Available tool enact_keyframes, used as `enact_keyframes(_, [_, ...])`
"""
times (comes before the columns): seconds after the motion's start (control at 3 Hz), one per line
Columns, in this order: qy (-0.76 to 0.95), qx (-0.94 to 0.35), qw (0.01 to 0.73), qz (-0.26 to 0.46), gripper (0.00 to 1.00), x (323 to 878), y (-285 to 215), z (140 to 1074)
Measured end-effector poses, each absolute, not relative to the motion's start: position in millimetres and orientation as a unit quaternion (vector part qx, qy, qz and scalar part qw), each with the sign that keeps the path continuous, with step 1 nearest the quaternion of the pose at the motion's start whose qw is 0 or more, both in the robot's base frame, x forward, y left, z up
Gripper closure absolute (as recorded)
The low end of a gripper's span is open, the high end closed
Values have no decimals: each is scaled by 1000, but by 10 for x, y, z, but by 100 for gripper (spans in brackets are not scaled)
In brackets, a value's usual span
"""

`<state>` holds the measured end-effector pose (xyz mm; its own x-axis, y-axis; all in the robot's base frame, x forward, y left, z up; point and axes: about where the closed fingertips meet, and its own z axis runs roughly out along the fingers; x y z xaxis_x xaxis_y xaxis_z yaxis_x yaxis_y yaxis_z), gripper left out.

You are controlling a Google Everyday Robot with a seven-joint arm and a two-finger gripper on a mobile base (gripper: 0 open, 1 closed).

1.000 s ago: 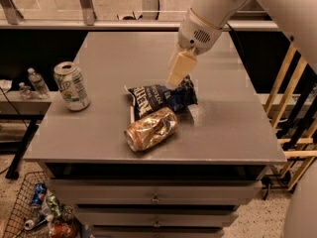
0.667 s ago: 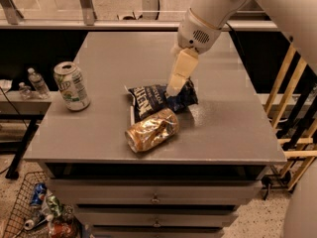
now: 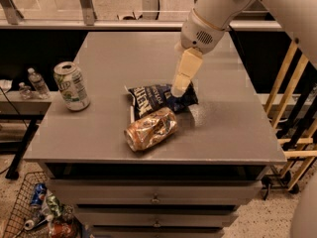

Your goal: Move blue chip bag near orange can

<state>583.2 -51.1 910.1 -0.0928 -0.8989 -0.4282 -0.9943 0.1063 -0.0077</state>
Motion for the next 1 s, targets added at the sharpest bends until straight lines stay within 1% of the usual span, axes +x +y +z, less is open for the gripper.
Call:
enact_keyframes(0.33, [736,-641,185,115,0,5826,-822,9054])
enact_keyframes(1.0, [772,-587,237,54,0,5529,-1712,9094])
